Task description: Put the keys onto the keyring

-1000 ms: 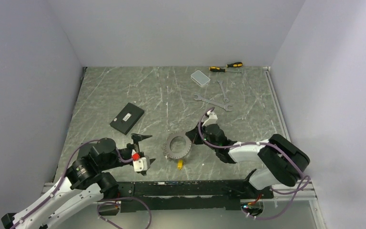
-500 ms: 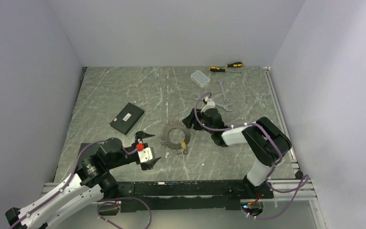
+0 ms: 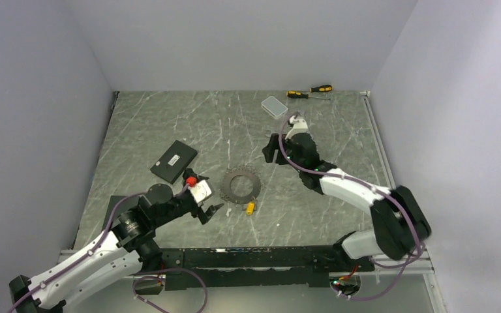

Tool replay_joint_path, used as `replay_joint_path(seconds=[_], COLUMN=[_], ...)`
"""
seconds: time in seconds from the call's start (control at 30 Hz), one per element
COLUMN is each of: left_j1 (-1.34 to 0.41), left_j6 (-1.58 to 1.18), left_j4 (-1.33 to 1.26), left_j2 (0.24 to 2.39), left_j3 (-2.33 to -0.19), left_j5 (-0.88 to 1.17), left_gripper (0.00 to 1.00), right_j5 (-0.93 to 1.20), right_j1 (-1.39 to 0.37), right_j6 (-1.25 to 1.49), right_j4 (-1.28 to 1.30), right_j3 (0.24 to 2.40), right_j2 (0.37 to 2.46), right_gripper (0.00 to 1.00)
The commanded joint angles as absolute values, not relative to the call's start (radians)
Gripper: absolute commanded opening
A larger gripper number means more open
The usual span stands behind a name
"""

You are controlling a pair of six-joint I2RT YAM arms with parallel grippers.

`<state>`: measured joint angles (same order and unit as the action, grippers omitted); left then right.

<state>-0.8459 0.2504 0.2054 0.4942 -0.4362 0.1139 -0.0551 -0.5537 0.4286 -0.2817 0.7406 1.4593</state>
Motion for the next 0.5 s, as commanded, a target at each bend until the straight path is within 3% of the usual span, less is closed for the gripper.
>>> replay_joint_path(seconds=[0.0, 0.1, 0.47], left_j1=[-0.848, -0.844, -0.834], left_j6=[0.033, -0.085, -0.071], left_j4=[0.116, 0.169, 0.242], left_j2=[0.546, 0.599, 0.767], left_j3=[-0.494, -0.544, -0.633], left_j5=[-0.009, -0.145, -0.149], left_gripper=[0.99, 0.99, 0.99], right_j5=[-0.178, -0.206, -0.291], right_j1=[-0.55, -0.552, -0.555], right_j6=[0.41, 0.46, 0.552], right_j4=[-0.171, -0.116, 0.11], right_j3=[0.676, 0.624, 0.466], right_j2=[1.258, 1.141, 0.728], right_gripper=[0.75, 0.77, 0.79])
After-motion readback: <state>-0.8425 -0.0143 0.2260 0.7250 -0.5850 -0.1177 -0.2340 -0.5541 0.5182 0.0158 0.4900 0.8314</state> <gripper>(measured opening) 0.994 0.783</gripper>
